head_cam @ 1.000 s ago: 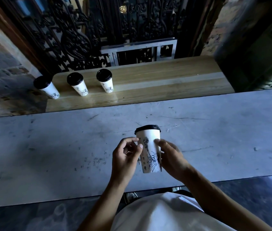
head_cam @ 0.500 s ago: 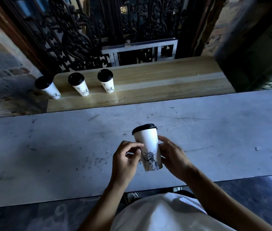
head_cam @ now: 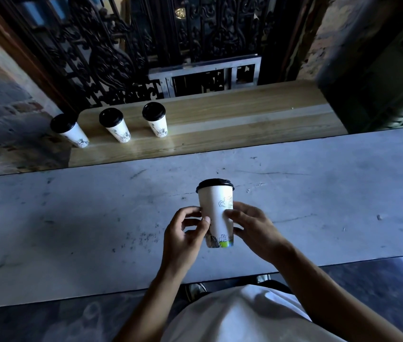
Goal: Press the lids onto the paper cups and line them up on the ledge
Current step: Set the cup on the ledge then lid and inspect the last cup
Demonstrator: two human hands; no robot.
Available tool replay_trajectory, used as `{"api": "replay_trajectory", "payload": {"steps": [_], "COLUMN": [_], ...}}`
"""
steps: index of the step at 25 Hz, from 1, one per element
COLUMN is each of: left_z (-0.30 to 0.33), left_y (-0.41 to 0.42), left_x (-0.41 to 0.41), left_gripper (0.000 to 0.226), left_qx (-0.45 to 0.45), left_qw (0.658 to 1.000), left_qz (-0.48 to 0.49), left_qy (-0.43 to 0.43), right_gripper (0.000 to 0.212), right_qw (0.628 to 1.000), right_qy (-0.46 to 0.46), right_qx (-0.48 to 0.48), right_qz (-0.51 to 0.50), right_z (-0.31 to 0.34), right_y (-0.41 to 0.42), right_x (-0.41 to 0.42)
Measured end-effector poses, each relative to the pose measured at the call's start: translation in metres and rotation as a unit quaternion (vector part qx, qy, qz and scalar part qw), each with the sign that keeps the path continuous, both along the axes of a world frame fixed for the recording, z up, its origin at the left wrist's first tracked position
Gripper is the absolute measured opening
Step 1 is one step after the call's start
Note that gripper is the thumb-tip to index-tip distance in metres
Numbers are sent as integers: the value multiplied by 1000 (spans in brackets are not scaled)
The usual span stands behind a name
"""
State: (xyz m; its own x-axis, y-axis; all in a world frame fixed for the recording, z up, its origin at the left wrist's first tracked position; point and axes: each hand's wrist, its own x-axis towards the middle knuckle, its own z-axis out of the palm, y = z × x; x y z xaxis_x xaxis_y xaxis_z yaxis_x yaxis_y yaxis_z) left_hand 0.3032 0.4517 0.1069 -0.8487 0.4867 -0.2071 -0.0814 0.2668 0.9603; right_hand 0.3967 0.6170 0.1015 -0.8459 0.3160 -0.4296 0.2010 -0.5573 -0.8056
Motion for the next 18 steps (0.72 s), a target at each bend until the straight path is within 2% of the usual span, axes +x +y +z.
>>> {"api": "replay_trajectory", "payload": {"steps": [8,14,18], "left_z": [-1,-1,-3], "left_y": [1,0,1], "left_x": [2,-4,-6], "left_gripper": [22,27,28], "left_qx": [-3,-13,-11], "left_qw": [1000,998,998], "left_qz": [17,21,18], "left_qy": [1,62,51], "right_gripper": [44,45,43], "right_qw": [997,999,999], "right_qy": [15,20,17], "right_qx": [-65,-34,1], "right_qz": [-34,-6,26], "right_z": [-3,-5,-6], "right_y": [3,6,4], "right_x": [1,6,6]}}
